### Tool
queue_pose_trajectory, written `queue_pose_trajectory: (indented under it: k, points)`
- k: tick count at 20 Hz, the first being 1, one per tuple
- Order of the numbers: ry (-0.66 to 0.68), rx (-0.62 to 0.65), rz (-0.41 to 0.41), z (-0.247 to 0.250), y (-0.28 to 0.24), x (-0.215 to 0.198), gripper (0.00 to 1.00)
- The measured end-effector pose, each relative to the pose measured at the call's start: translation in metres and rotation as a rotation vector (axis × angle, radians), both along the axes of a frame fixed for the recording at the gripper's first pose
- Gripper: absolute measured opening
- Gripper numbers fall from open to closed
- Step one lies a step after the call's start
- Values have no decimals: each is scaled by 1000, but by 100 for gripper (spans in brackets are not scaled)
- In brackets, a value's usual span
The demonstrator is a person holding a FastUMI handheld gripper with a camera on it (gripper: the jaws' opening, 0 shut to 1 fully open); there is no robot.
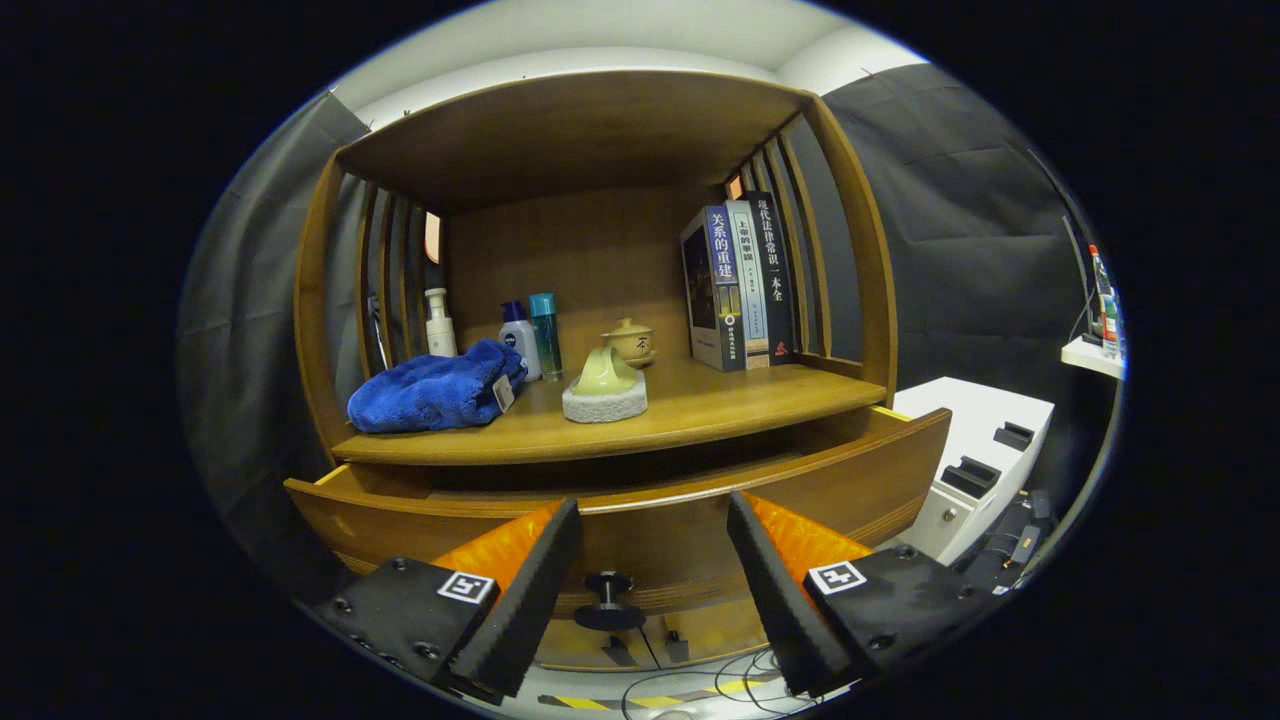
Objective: Pull open the drawer, take out the items inside it, and place them on the countertop above the cabinet.
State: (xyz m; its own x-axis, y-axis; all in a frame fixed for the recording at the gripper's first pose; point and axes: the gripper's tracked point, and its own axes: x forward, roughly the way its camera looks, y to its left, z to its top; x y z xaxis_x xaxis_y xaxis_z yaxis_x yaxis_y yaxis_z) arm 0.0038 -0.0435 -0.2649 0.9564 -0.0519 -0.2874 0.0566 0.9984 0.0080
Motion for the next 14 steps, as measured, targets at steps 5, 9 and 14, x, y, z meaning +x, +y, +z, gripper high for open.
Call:
queue_pose_trajectory:
  k: [5, 9, 14]
  points:
    - [1, -11, -3, -3, 1, 28, 98]
    - [14, -34, -7, -5, 4, 49, 98]
    - [24, -42, 22, -5, 6, 63, 98]
